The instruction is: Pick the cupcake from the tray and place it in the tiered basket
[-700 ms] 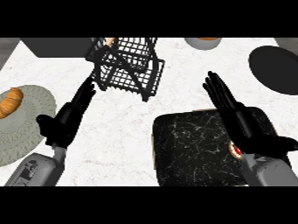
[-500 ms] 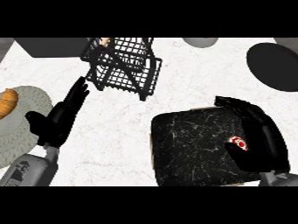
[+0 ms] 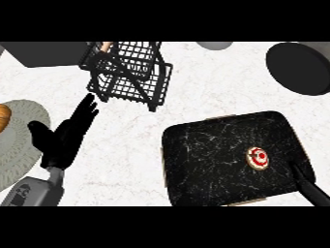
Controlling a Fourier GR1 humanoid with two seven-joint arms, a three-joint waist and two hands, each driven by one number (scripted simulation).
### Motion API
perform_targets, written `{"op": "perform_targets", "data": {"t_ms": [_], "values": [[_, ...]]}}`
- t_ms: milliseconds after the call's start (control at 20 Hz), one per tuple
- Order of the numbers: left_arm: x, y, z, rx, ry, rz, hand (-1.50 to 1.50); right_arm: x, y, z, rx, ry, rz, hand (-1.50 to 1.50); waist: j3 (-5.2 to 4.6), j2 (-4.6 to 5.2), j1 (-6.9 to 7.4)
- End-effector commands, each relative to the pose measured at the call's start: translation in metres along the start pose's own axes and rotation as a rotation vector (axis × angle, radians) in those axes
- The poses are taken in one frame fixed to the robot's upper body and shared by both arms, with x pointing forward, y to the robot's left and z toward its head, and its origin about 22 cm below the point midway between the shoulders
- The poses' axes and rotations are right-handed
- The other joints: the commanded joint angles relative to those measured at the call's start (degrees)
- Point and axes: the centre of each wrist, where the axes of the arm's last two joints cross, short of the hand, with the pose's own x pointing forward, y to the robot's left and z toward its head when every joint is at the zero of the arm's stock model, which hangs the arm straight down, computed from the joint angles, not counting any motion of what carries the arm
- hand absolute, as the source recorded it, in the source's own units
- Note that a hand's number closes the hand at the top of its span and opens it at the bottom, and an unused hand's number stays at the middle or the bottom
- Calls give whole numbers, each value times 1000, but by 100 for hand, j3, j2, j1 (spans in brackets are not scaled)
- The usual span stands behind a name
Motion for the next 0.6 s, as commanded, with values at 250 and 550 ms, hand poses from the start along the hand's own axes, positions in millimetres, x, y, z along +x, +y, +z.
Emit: {"op": "perform_targets", "data": {"t_ms": [250, 550], "values": [[20, -22, -12, -39, 25, 22, 0, 45, -45, 70, 111, 10, 413, -150, -37, 38, 209], [17, -14, -4, -49, -3, -2, 0, 78, -69, 104, 51, 151, 769, -150, -77, 121, 299]]}}
